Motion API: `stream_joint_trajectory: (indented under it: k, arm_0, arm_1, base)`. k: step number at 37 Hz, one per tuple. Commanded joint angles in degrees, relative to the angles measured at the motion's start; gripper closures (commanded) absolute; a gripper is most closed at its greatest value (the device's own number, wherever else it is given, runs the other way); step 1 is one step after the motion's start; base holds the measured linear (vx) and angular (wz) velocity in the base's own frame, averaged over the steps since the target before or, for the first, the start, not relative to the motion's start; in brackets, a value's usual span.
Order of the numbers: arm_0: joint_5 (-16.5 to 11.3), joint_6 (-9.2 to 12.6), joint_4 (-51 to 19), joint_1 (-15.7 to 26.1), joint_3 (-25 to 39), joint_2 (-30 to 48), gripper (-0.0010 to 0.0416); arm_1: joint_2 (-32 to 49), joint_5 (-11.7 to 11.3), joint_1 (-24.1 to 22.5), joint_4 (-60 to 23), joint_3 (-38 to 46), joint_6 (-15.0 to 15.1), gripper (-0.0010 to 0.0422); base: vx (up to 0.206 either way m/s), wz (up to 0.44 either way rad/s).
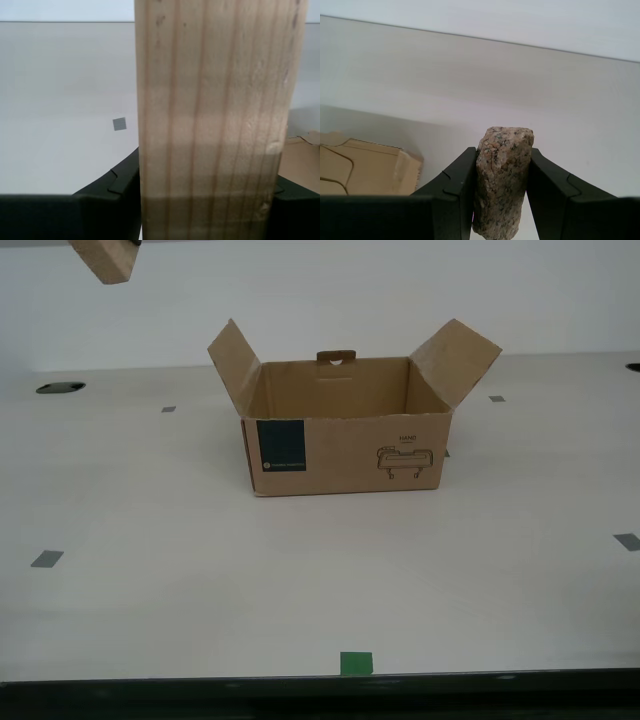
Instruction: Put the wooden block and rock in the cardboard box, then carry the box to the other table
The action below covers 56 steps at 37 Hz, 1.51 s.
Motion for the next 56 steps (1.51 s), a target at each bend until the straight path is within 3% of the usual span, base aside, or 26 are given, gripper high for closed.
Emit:
stream_joint_trajectory:
  k: [1, 4, 19, 26, 34, 48, 56]
  arm_0:
    - [-0.2, 0.2, 0.0, 1.0, 0.1, -1.3, 0.0407]
    - [-0.2, 0.3, -0.1, 2.0, 0.1, -2.3, 0.0407]
    - [-0.2, 0.4, -0.3, 7.3, 0.1, -7.0, 0.0407]
    - [-0.2, 0.6, -0.7, 9.3, 0.1, -9.2, 0.0406]
    - [-0.2, 0.7, -1.9, 11.2, 0.1, -11.3, 0.0407]
    - [-0.5, 0.6, -4.6, 13.2, -0.3, -15.9, 0.0407]
    - [-4.4, 0.6, -3.3, 13.4, -5.2, -18.6, 0.0407]
  arm_1:
    - [-0.4, 3.2, -1.2, 0.2, 0.1, 0.3, 0.0413]
    - [-0.4, 4.5, -2.4, 0.3, 0.1, 0.3, 0.0413]
    - [-0.4, 4.7, -11.1, 0.5, 0.1, 1.8, 0.0413]
    - [-0.4, 10.7, -15.0, 1.7, 0.1, 1.8, 0.0413]
    - [-0.4, 10.7, -18.4, 3.3, 0.1, 2.0, 0.0413]
    - [-1.2, 10.6, -21.4, 3.9, 0.1, 6.4, 0.0413]
    - [-1.6, 10.7, -21.6, 4.1, 0.0, 8.1, 0.0413]
  base:
    - [0.0, 0.0]
    - [0.0, 0.0]
    - [0.0, 0.0]
    - [0.0, 0.0]
    - [0.0, 0.0]
    - [0.0, 0.0]
    - [0.0, 0.0]
